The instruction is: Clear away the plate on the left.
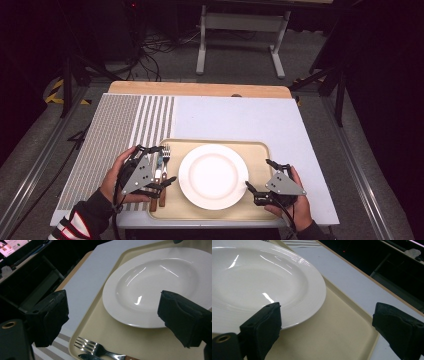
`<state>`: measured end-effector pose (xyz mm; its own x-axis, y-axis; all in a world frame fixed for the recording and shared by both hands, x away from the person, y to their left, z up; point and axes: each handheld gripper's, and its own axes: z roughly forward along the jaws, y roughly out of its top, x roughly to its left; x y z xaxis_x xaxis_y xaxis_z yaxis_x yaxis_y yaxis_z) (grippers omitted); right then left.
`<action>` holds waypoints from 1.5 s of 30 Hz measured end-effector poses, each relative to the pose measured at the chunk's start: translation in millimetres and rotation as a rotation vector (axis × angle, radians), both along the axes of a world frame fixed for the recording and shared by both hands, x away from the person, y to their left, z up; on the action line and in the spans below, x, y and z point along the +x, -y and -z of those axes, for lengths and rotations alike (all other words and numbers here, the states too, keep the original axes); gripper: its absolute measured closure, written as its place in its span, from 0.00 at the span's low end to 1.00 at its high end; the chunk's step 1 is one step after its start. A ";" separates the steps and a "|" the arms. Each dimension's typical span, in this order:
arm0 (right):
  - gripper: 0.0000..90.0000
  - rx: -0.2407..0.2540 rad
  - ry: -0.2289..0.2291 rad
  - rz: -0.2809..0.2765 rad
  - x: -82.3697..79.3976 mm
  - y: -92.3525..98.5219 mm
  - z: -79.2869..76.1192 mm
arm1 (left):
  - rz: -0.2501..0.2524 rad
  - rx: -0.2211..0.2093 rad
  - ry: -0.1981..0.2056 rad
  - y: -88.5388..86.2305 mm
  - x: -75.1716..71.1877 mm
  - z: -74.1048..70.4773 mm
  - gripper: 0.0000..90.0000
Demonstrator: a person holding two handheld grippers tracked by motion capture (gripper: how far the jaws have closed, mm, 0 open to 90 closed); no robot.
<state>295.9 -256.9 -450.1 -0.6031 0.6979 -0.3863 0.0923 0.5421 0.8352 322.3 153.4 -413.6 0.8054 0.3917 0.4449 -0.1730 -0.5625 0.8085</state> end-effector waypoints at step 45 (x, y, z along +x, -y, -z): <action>0.10 0.036 -0.020 0.033 -1.5 9.4 0.4 | -0.192 -0.105 -0.168 -89.9 -5.4 45.4 0.10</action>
